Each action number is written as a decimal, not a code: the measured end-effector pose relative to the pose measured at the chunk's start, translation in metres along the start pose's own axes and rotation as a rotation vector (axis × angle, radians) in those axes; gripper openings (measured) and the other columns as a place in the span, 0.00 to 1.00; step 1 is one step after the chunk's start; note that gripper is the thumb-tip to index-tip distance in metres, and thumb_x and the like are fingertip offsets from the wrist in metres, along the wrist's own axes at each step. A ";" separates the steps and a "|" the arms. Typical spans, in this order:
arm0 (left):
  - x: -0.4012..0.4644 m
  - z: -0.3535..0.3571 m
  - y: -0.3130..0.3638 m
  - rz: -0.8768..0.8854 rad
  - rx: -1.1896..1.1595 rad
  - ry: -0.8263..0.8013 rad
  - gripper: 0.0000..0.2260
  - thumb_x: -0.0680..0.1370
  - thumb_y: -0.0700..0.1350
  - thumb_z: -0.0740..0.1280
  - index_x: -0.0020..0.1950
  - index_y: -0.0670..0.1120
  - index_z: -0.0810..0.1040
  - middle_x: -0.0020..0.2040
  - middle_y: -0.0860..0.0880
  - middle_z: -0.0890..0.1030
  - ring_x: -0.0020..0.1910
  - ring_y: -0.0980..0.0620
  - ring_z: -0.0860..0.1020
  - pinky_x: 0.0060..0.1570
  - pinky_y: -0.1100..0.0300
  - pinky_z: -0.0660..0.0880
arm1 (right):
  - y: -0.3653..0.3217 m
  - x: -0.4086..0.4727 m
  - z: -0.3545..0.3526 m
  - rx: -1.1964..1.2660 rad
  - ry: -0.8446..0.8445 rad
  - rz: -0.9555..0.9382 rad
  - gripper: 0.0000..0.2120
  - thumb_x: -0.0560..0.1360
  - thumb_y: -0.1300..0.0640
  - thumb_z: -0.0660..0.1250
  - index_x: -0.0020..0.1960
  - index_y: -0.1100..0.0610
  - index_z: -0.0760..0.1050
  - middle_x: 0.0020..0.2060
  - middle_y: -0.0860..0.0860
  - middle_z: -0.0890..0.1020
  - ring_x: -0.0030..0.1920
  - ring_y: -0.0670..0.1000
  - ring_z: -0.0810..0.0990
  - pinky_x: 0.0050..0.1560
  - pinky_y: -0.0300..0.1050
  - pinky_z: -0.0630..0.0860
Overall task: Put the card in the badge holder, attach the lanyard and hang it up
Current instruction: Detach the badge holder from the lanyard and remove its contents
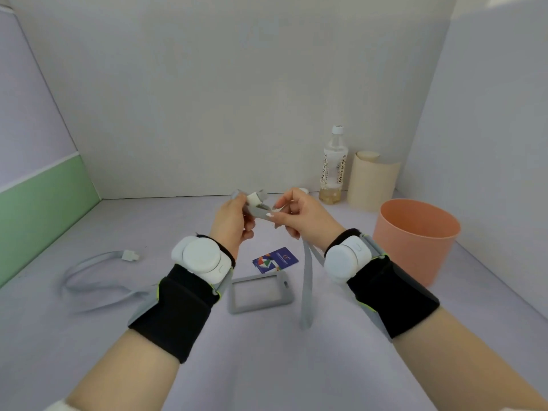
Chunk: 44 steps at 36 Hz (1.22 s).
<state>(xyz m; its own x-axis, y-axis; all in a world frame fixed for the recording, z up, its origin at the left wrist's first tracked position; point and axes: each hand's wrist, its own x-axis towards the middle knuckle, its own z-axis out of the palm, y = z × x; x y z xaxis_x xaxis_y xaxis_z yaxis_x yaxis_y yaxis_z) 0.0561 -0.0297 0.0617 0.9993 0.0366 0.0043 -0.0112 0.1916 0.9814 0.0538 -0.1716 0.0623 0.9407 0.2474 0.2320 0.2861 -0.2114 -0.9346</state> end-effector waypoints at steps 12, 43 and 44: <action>0.013 -0.017 0.029 0.042 0.017 0.047 0.12 0.80 0.44 0.52 0.38 0.47 0.67 0.30 0.50 0.64 0.19 0.58 0.62 0.20 0.68 0.56 | 0.006 -0.002 -0.049 -0.062 0.001 0.078 0.05 0.71 0.64 0.69 0.39 0.55 0.78 0.22 0.45 0.80 0.21 0.41 0.69 0.25 0.31 0.68; 0.000 0.139 0.043 0.165 0.348 -0.331 0.14 0.80 0.48 0.54 0.37 0.46 0.69 0.31 0.48 0.71 0.25 0.54 0.67 0.27 0.63 0.63 | -0.059 0.001 -0.133 0.259 0.379 -0.040 0.08 0.69 0.71 0.68 0.37 0.60 0.74 0.34 0.55 0.78 0.30 0.47 0.80 0.32 0.37 0.77; 0.002 0.144 0.042 0.185 0.372 -0.331 0.15 0.80 0.49 0.54 0.36 0.46 0.69 0.30 0.48 0.71 0.23 0.55 0.67 0.26 0.63 0.63 | -0.058 0.001 -0.137 0.217 0.379 -0.034 0.08 0.69 0.70 0.68 0.37 0.59 0.75 0.35 0.54 0.79 0.34 0.48 0.80 0.35 0.38 0.77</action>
<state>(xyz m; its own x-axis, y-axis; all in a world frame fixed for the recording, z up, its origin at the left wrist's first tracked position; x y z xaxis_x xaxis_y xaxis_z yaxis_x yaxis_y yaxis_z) 0.0622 -0.1626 0.1310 0.9401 -0.2861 0.1853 -0.2354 -0.1516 0.9600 0.0626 -0.2888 0.1537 0.9433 -0.1220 0.3086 0.3115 0.0046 -0.9502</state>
